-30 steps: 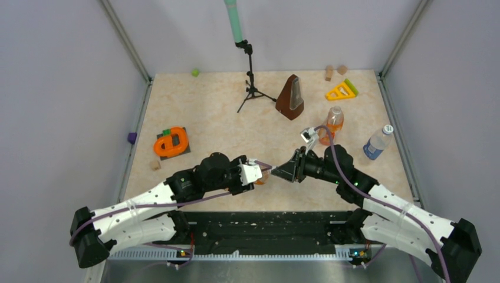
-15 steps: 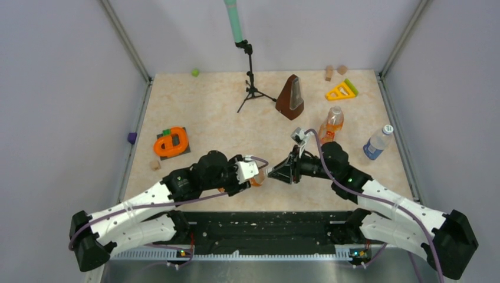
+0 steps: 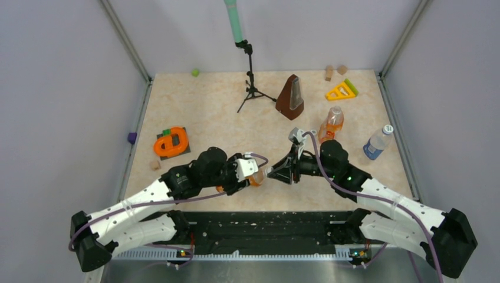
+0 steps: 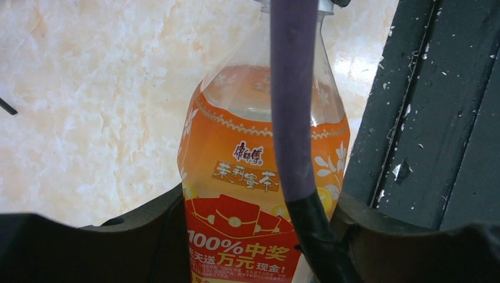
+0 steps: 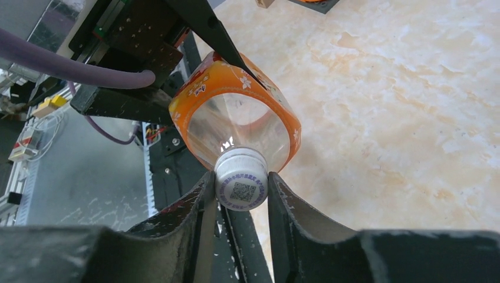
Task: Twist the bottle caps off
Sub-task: Unscrew the bottle cap from the plastic bottle.
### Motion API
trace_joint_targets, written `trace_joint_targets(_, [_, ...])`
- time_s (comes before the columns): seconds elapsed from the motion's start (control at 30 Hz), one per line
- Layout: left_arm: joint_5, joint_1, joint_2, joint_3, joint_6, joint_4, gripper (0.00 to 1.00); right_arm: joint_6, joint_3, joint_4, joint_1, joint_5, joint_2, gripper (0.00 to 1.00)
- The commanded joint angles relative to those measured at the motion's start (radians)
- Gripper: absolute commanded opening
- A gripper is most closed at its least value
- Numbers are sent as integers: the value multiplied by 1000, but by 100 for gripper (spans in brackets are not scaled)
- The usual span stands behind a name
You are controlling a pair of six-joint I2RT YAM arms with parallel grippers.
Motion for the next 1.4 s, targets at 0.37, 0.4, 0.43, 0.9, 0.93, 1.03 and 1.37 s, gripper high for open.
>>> trace_joint_targets(0.37, [-416, -3, -13, -90, 127, 244, 0, 243, -18, 17, 9, 164, -133, 61])
trace_joint_targets(0.4, [-414, -6, -29, -99, 137, 258, 0, 266, -19, 12, 9, 181, -132, 61])
trace_joint_targets(0.43, [-410, -8, -45, -110, 144, 272, 0, 283, -15, 0, 9, 199, -125, 60])
trace_joint_targets(0.9, [-441, -37, -126, -160, 182, 343, 0, 394, -9, 166, 8, 56, 65, 47])
trace_joint_targets(0.93, [-445, -38, -124, -159, 182, 342, 0, 394, -6, 167, 9, 54, 74, 46])
trace_joint_targets(1.03, [-459, -41, -121, -158, 182, 337, 0, 391, -6, 159, 9, 58, 73, 45])
trace_joint_targets(1.37, [-472, -46, -117, -152, 183, 334, 0, 329, 3, 13, 9, 126, -15, 53])
